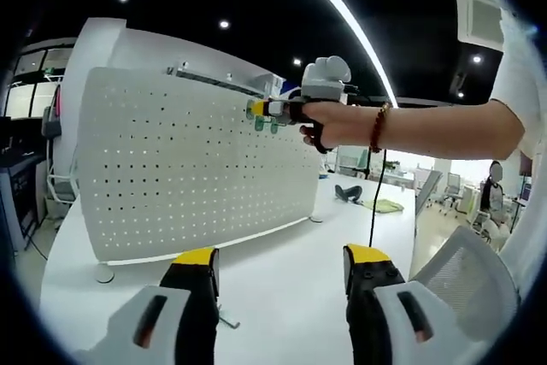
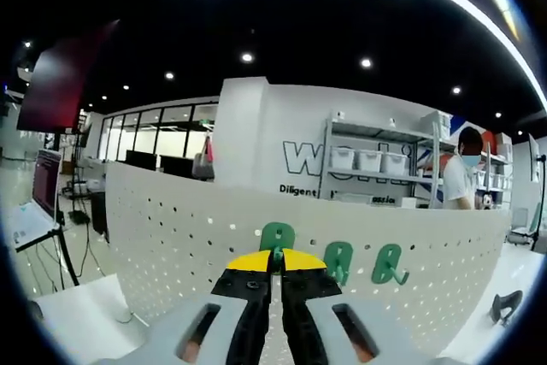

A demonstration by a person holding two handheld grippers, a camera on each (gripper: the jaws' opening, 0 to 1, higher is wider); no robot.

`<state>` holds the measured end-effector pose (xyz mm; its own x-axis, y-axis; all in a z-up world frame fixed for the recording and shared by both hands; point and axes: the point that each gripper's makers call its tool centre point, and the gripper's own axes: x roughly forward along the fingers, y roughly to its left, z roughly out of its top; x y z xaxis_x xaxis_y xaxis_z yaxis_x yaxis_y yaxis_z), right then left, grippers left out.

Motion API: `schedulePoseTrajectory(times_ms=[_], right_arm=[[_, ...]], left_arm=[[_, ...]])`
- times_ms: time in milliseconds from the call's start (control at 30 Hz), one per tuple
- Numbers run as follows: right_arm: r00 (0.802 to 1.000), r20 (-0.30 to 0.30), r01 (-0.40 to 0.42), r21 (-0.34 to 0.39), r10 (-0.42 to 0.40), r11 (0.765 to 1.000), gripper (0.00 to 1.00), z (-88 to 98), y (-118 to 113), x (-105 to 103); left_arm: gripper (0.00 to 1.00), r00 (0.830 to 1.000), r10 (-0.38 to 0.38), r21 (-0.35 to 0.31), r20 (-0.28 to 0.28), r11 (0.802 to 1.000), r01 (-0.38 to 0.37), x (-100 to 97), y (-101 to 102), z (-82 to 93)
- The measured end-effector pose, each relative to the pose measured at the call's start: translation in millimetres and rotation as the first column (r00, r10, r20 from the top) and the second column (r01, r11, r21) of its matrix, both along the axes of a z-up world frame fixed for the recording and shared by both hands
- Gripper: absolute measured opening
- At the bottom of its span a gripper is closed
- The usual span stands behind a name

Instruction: Insert the hook assembly into the mounting plate slot until the hook locks in place.

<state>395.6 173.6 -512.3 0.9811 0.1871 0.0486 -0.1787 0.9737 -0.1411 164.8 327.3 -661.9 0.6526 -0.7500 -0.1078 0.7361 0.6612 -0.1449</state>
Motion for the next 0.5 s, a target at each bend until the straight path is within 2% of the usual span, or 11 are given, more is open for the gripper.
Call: schedulePoseTrajectory(times_ms=[67, 167, 500], right_arm=[[1.000, 0.003, 0.000, 0.002, 0.000, 1.000, 0.01, 0.7, 0, 2], [1.000, -0.003, 0.003, 0.013, -0.003, 1.000, 0.02, -0.4, -1, 6], [1.000, -0.017, 0.017, 0.025, -0.017, 1.000, 0.02, -8.5, 1, 14]], left_arm=[[0.61, 1.000, -0.004, 0.010, -0.017, 1.000, 0.005, 0.0, -1, -3.7], [0.63, 1.000, -0.007, -0.008, -0.011, 1.000, 0.007, -0.1, -2, -0.8], [0.63, 1.000, 0.002, -0.002, -0.014, 1.000, -0.002, 3.2, 2, -2.3]])
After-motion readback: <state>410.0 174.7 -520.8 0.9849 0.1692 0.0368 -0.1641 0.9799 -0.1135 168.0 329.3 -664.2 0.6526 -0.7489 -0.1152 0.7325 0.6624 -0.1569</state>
